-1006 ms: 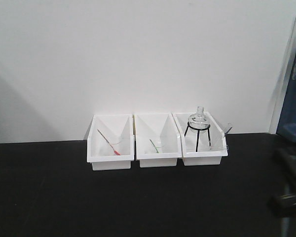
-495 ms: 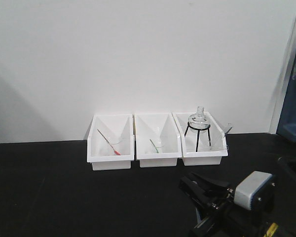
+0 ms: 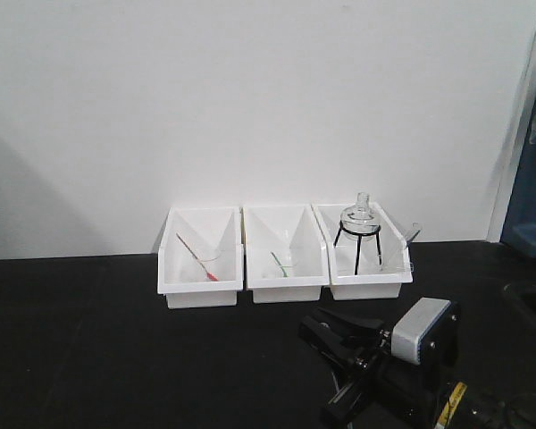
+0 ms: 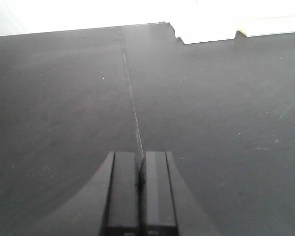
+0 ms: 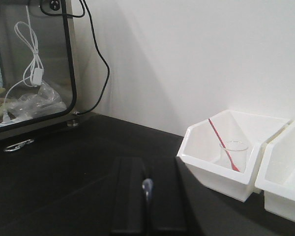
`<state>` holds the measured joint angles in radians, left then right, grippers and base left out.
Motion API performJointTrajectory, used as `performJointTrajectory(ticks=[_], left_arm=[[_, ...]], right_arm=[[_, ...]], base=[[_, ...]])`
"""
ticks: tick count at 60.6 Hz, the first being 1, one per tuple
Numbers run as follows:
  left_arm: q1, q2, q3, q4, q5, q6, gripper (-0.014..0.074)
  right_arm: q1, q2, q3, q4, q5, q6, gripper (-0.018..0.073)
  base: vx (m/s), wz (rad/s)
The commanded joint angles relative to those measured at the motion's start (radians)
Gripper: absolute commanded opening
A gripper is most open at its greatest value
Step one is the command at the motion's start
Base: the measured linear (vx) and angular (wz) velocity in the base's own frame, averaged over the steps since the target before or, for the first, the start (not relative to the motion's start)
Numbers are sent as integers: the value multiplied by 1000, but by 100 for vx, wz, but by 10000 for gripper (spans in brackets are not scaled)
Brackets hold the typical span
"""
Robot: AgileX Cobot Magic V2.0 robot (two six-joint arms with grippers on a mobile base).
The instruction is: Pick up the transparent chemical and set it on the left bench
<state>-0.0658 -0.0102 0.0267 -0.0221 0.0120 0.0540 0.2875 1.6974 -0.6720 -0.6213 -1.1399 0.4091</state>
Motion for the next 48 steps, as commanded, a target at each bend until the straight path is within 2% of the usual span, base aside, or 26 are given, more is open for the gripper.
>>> performJointTrajectory(ticks=[1, 17, 22, 31, 37, 48], left_arm=[[-2, -19, 16, -1, -78, -8, -3], [-2, -19, 16, -1, -78, -8, -3], [-2, -19, 16, -1, -78, -8, -3], [-2, -19, 16, -1, -78, -8, -3], [-2, -19, 16, -1, -78, -8, -3], [-2, -19, 16, -1, -78, -8, -3]], right_arm=[[2, -49, -28, 20, -203, -7, 0], [2, -121, -28, 19, -203, -22, 0], [2, -140, -28, 8, -203, 4, 0], [2, -142, -27, -132, -173, 147, 0], [2, -142, -27, -227, -117, 152, 0], [2, -142, -27, -252, 1, 158, 3]], base=[[0, 0], [0, 0], [0, 0], [0, 0], [0, 0], [0, 0]])
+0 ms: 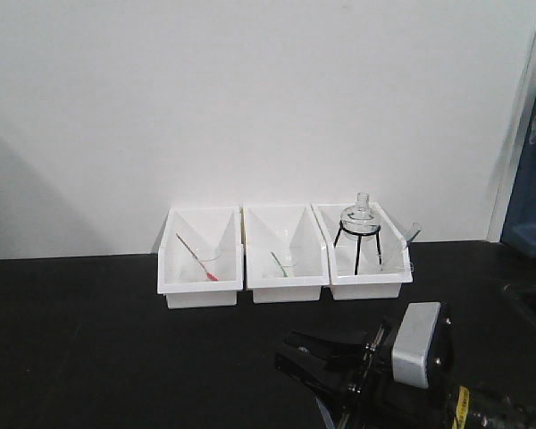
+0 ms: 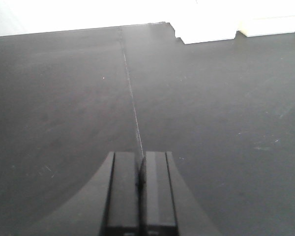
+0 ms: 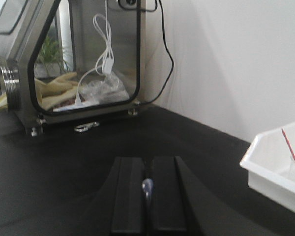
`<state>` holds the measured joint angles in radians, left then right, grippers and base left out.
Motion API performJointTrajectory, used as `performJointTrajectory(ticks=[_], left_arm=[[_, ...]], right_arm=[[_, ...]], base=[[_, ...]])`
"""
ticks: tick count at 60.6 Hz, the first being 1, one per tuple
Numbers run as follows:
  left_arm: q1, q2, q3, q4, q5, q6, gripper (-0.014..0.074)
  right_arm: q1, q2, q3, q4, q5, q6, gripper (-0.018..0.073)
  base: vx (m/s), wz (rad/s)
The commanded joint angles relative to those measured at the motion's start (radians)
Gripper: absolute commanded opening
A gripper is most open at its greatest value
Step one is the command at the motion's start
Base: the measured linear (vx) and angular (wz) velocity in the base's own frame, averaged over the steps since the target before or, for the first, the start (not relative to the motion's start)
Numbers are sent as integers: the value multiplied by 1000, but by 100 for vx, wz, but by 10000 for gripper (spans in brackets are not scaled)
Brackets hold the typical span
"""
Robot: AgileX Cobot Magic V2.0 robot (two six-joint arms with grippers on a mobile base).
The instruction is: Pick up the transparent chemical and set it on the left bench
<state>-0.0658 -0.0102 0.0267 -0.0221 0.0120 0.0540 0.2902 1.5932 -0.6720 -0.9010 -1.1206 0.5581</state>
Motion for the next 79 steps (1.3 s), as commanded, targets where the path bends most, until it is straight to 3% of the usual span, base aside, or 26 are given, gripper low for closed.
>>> performJointTrajectory(ticks=[1, 10, 23, 33, 41, 54, 61, 71, 79], left_arm=[[-2, -19, 16, -1, -78, -8, -3], [-2, -19, 16, -1, -78, -8, -3], [-2, -19, 16, -1, -78, -8, -3], [-2, -19, 16, -1, -78, -8, -3], [-2, -19, 16, -1, -78, -8, -3], [-2, -19, 16, -1, -78, -8, -3], [-2, -19, 16, -1, -78, -8, -3], [-2, -19, 16, -1, -78, -8, -3], [-2, -19, 16, -1, -78, -8, -3]], right_arm=[[-1, -38, -27, 28, -10, 8, 3], [-1, -17, -27, 33, 17, -11, 6], [-1, 95, -27, 75, -129, -26, 13], [-1, 102, -27, 88, -124, -72, 69], [-1, 102, -27, 87, -124, -78, 185], [-1, 102, -27, 84, -125, -78, 471], [-1, 102, -27, 89, -130, -78, 561], [-2, 68, -27, 152, -120, -56, 543], [-2, -59, -27, 196, 60, 22, 448]], base=[[0, 0], [0, 0], [0, 0], [0, 0], [0, 0], [0, 0], [0, 0], [0, 0], [0, 0]])
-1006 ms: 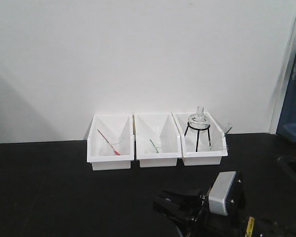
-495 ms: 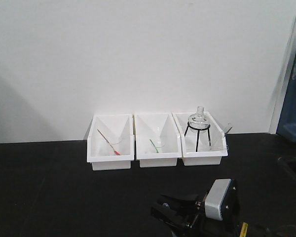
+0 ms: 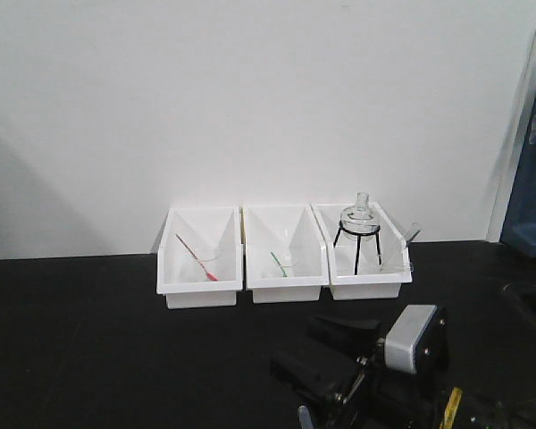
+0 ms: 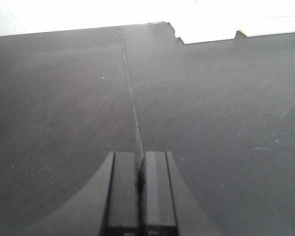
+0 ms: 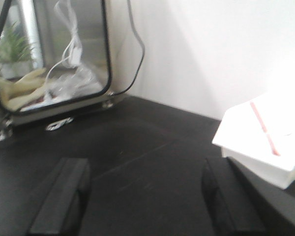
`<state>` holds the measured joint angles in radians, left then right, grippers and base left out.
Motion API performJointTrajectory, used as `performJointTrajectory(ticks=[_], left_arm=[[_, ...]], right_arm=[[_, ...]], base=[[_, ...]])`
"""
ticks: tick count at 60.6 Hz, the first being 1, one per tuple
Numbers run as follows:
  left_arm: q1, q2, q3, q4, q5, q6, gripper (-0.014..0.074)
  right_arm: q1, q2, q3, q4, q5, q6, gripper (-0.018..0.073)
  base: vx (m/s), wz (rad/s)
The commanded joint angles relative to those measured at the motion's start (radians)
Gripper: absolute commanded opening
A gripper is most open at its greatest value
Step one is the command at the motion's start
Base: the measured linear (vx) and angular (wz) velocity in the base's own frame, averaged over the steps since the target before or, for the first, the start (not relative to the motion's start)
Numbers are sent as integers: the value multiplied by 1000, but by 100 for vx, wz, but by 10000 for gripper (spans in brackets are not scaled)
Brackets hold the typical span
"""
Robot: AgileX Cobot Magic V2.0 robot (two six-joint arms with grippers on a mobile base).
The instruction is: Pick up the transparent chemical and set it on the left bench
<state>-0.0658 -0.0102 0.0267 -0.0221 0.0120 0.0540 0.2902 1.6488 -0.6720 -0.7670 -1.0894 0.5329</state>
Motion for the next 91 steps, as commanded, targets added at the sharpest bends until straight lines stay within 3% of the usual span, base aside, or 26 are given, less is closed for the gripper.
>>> performJointTrajectory(ticks=[1, 9, 18, 24, 39, 64, 68, 71, 77, 83, 86, 91], left_arm=[[-2, -19, 16, -1, -78, -8, -3], [-2, -19, 16, -1, -78, -8, -3], [-2, -19, 16, -1, -78, -8, -3], [-2, -19, 16, -1, -78, -8, -3], [-2, -19, 16, -1, -78, -8, -3], [-2, -19, 16, -1, -78, -8, -3], [-2, -19, 16, -1, -78, -8, -3], [-2, -19, 16, -1, -78, -8, -3], [-2, -19, 16, -1, -78, -8, -3], [-2, -19, 16, -1, -78, -8, -3], [-2, -19, 16, -1, -78, -8, -3], [-2, -19, 16, -1, -78, -8, -3]], right_arm=[[-2, -132, -27, 62, 75, 53, 427], [-2, -348, -28, 49, 445, 141, 236], [-2, -559, -26, -3, 826, 318, -8], [-2, -669, -26, -82, 1018, 390, -10], [-2, -792, -26, -99, 1195, 392, -8], [-1, -803, -23, -96, 1211, 367, -8], [-1, -813, -23, -20, 1229, 325, -8], [-3, -833, -22, 77, 1257, 237, -8], [-13, -890, 13, 321, 1245, -18, -8], [-72, -952, 113, 639, 1117, -348, -8], [-104, -992, 185, 767, 1033, -444, -8], [-148, -1099, 332, 878, 950, -507, -8]], base=[[0, -1], [0, 0], [0, 0], [0, 0], [0, 0], [0, 0], [0, 0], [0, 0], [0, 0], [0, 0], [0, 0], [0, 0]])
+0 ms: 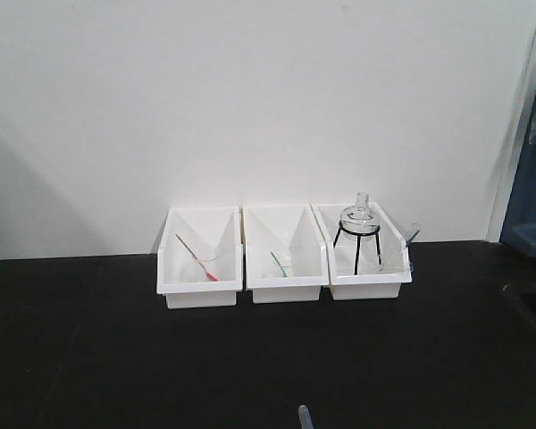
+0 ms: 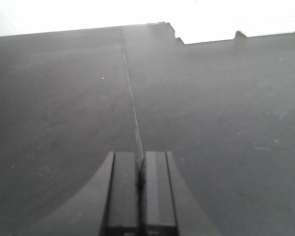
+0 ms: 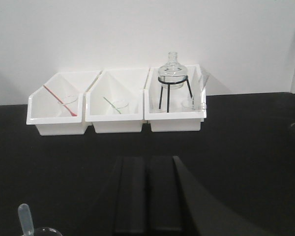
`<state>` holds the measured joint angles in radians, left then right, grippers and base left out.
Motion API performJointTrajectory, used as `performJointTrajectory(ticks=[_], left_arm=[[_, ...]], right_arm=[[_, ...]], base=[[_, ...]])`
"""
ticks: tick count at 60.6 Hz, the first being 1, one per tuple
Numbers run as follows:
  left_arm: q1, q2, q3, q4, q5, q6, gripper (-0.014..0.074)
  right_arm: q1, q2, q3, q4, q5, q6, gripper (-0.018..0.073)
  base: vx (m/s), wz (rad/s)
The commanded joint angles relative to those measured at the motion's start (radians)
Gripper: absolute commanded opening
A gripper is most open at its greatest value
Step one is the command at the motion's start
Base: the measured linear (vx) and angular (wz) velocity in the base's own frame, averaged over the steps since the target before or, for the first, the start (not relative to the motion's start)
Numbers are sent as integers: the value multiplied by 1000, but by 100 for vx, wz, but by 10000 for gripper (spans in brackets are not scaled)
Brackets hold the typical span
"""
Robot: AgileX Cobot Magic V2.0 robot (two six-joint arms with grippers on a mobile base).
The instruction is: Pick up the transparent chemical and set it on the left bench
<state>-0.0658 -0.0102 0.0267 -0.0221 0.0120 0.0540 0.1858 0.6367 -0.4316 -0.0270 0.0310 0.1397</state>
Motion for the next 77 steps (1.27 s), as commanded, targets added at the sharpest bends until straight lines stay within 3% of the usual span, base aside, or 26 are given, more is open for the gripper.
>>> performJointTrajectory(ticks=[1, 14, 24, 77], left_arm=[[-2, -19, 16, -1, -78, -8, -3], [-2, -19, 16, -1, -78, -8, -3], [-2, -19, 16, -1, -78, -8, -3], [-2, -19, 16, -1, -78, -8, -3]], right_arm=[[-50, -107, 114, 142, -177, -115, -8], [-110, -456, 415, -1, -140, -35, -8], [-109, -665, 468, -62, 43, 30, -8], [-109, -659, 469, -76, 70, 30, -8]], base=[[0, 0], [0, 0], [0, 0], [0, 0]])
